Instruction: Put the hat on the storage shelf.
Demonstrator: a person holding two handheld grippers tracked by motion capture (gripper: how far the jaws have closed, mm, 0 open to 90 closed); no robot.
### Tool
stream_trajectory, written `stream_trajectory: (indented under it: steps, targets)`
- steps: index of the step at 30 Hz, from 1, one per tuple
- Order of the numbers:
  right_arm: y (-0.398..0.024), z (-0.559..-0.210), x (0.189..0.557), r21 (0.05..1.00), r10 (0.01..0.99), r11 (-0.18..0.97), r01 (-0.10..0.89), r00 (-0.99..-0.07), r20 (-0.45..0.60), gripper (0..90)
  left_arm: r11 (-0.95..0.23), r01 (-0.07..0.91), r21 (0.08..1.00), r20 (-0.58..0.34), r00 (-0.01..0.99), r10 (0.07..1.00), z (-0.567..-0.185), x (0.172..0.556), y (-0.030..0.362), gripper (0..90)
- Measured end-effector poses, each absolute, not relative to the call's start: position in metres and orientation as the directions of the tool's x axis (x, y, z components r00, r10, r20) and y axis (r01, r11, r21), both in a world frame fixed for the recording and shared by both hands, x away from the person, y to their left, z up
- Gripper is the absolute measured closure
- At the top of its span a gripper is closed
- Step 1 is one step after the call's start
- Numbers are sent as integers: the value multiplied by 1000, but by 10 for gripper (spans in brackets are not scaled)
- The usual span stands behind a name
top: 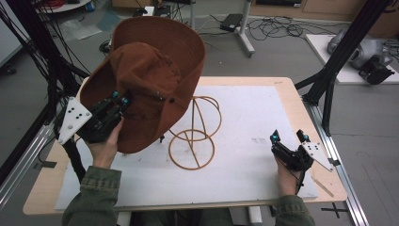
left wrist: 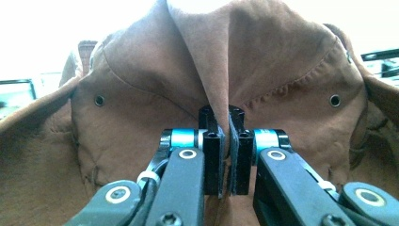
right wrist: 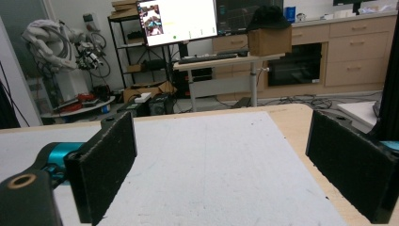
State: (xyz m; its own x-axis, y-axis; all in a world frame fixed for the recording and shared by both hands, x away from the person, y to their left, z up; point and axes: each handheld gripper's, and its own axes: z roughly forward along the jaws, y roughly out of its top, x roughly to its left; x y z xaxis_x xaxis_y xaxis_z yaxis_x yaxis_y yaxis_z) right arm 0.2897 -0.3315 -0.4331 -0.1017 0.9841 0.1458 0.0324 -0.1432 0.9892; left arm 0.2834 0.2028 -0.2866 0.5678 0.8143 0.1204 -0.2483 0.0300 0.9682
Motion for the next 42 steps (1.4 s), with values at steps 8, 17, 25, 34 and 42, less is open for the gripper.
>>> stream_trajectory:
  steps: [8,17,25,34,42]
  targets:
    - [-332,-433,290,990,984,-139,30,-104,142,84,36,-229,973,124,647,752,-281,291,190,865]
    - [-331,-433,290,989,984,-141,32,-106,144,84,50,-202,978,114,722,682,-274,299,176,865]
    - [-331,-433,290,989,984,-142,32,-107,145,84,31,-172,985,115,774,623,-268,308,161,864]
    - [-332,-433,290,990,984,-140,34,-109,143,84,-14,-145,989,125,799,588,-264,317,148,864]
    - [-331,-433,291,990,984,-134,31,-111,137,84,-84,-108,991,136,826,547,-257,319,142,864]
